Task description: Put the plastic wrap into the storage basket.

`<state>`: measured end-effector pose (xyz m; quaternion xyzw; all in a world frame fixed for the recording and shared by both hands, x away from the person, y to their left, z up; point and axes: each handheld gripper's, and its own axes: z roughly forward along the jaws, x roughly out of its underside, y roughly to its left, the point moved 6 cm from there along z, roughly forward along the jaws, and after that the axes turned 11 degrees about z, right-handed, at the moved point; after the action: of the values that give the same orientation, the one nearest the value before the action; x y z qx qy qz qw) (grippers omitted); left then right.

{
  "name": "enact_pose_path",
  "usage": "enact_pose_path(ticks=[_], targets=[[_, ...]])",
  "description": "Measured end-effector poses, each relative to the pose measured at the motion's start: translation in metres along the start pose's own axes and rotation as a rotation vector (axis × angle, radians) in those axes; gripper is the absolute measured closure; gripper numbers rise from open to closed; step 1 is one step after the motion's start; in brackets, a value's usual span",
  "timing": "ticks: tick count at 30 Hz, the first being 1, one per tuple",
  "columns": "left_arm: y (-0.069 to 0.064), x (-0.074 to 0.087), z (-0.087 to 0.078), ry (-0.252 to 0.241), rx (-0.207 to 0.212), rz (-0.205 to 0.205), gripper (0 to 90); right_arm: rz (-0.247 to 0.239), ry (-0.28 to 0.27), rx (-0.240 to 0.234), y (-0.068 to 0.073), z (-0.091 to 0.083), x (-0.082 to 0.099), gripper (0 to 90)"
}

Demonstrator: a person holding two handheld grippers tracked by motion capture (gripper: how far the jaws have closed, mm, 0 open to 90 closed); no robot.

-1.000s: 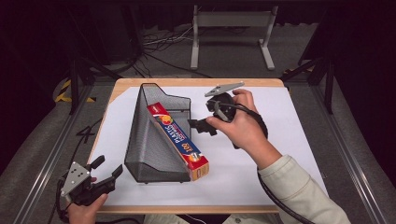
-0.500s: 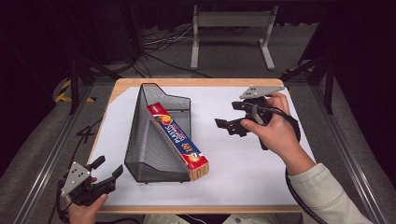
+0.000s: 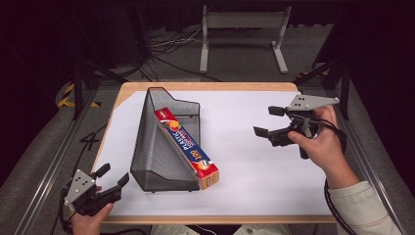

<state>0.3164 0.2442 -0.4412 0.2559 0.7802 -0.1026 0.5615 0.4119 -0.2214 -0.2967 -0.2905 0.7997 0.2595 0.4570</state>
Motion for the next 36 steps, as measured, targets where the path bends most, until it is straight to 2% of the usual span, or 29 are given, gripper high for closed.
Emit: enact_pose_path(ticks=[4, 6, 7, 12, 14, 17, 18, 24, 25, 27, 28, 36], targets=[[0.0, 0.0, 0.0, -0.001, -0.001, -0.002, 26.9, -0.017, 0.001, -0.006, -0.008, -0.011, 0.013, 13.5], [0.0, 0.0, 0.0, -0.001, -0.002, -0.002, 26.9, -0.053, 0.004, 0.034, -0.016, -0.017, 0.021, 13.5], [0.0, 0.0, 0.0, 0.0, -0.002, -0.002, 26.9, -0.057, -0.004, 0.037, -0.019, -0.019, 0.025, 13.5], [0.0, 0.0, 0.0, 0.001, -0.001, -0.001, 26.9, -0.044, -0.011, 0.027, -0.027, -0.027, 0.041, 13.5], [0.0, 0.0, 0.0, 0.003, -0.001, -0.001, 26.9, -0.056, -0.011, 0.034, -0.034, -0.031, 0.051, 13.5], [0.0, 0.0, 0.001, 0.004, 0.0, 0.003, 26.9, -0.051, -0.044, 0.044, -0.041, -0.036, 0.065, 13.5], [0.0, 0.0, 0.001, 0.004, 0.0, 0.003, 26.8, -0.051, -0.044, 0.044, -0.041, -0.036, 0.065, 13.5], [0.0, 0.001, 0.001, 0.005, 0.0, 0.006, 26.8, -0.038, -0.064, 0.039, -0.049, -0.041, 0.091, 13.5], [0.0, 0.001, 0.001, 0.005, 0.0, 0.007, 26.8, -0.04, -0.062, 0.039, -0.051, -0.041, 0.099, 13.6], [0.0, 0.001, 0.001, 0.004, 0.003, 0.009, 26.8, -0.041, -0.059, 0.037, -0.052, -0.041, 0.102, 13.5], [0.0, 0.001, 0.001, 0.006, 0.003, 0.01, 26.8, -0.04, -0.054, 0.034, -0.053, -0.04, 0.112, 13.6], [0.0, 0.001, 0.001, 0.01, 0.001, 0.006, 26.8, -0.042, -0.028, 0.04, -0.059, -0.038, 0.134, 14.4]])
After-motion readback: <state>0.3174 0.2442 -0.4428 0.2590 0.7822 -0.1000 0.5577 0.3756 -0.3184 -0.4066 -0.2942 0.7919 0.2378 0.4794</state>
